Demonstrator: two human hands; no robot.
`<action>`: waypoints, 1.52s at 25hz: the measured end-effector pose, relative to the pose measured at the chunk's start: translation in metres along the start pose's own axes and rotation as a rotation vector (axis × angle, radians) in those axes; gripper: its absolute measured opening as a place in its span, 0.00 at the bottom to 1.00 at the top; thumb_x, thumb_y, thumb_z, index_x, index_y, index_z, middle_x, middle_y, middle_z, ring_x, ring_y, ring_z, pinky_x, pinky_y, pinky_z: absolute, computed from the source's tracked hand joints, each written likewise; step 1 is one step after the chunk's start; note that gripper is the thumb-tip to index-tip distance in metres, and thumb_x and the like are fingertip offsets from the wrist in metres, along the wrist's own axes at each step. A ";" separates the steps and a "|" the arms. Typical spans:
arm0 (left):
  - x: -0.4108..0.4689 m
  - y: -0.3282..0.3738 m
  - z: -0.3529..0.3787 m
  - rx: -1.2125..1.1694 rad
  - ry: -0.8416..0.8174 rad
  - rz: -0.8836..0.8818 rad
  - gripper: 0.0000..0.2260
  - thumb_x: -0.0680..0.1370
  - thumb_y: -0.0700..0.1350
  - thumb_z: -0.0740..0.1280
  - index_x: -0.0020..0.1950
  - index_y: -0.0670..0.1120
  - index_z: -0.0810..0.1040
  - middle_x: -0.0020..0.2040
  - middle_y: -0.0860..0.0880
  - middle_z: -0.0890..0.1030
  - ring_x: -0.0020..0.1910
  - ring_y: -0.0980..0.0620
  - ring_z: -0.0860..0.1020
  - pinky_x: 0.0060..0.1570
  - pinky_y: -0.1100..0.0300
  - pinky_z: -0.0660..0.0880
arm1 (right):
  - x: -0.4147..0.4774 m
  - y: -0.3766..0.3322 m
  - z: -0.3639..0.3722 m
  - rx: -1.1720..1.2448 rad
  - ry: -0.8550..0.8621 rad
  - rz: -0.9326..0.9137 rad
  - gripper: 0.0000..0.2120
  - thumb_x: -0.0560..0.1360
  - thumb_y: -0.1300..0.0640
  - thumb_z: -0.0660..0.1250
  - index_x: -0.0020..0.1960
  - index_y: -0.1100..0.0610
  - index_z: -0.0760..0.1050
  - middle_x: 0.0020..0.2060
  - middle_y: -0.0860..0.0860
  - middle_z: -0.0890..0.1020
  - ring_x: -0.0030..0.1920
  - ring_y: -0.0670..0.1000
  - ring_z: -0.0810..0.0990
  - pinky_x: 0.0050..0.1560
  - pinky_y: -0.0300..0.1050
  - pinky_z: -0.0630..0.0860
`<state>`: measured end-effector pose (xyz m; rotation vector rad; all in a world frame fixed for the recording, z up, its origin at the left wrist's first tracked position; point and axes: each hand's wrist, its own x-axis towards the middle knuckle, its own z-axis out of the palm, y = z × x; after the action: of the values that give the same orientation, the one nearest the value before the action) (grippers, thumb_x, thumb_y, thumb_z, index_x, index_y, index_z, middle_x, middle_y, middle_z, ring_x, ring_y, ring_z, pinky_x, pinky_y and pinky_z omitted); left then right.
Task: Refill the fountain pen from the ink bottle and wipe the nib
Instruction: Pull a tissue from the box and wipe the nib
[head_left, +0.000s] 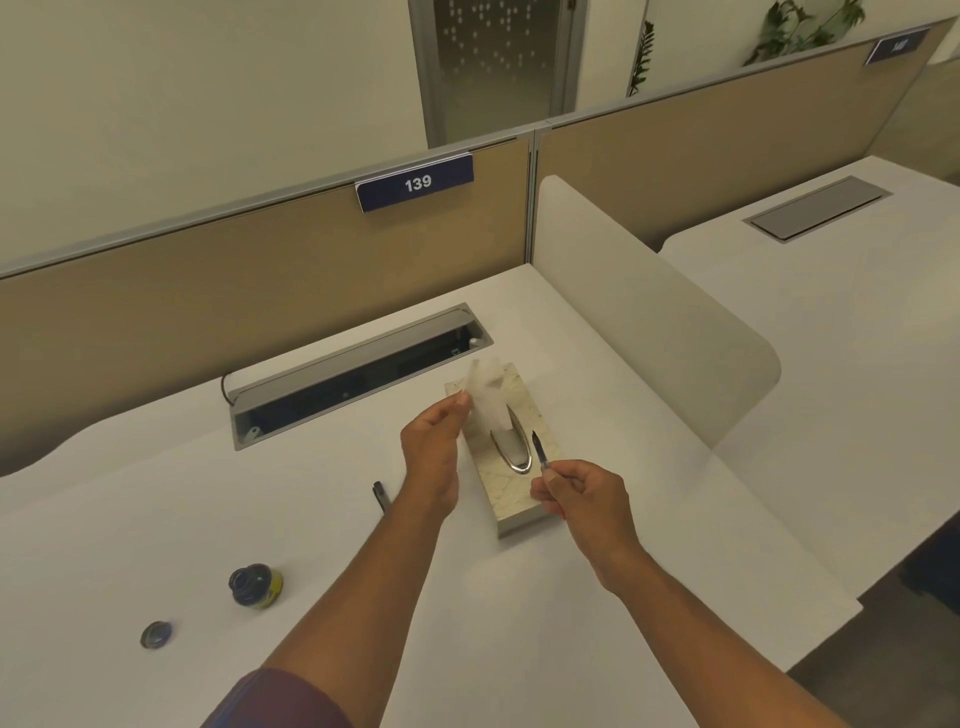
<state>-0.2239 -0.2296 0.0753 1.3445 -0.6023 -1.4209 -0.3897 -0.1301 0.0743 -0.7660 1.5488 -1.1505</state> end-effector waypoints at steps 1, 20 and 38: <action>-0.002 0.000 -0.007 -0.073 -0.009 -0.032 0.05 0.81 0.41 0.74 0.55 0.44 0.87 0.60 0.43 0.87 0.64 0.43 0.83 0.70 0.48 0.78 | -0.002 -0.003 0.001 0.000 -0.004 -0.005 0.07 0.81 0.62 0.69 0.50 0.54 0.84 0.43 0.56 0.89 0.48 0.56 0.89 0.44 0.37 0.83; -0.108 0.012 -0.121 -0.390 -0.227 -0.138 0.14 0.85 0.37 0.62 0.66 0.35 0.82 0.64 0.35 0.85 0.58 0.40 0.86 0.55 0.49 0.85 | -0.099 -0.026 0.092 -0.244 -0.230 -0.152 0.08 0.81 0.58 0.67 0.49 0.54 0.84 0.38 0.51 0.88 0.33 0.46 0.83 0.39 0.41 0.81; -0.143 0.026 -0.202 -0.298 -0.136 -0.139 0.07 0.82 0.39 0.69 0.49 0.38 0.86 0.48 0.38 0.85 0.43 0.43 0.86 0.49 0.47 0.83 | -0.160 -0.007 0.150 -0.463 -0.285 -0.231 0.11 0.80 0.55 0.67 0.42 0.53 0.84 0.35 0.48 0.87 0.30 0.43 0.78 0.36 0.39 0.75</action>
<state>-0.0527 -0.0521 0.1062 1.0761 -0.3713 -1.6526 -0.2022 -0.0333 0.1327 -1.3859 1.5238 -0.7996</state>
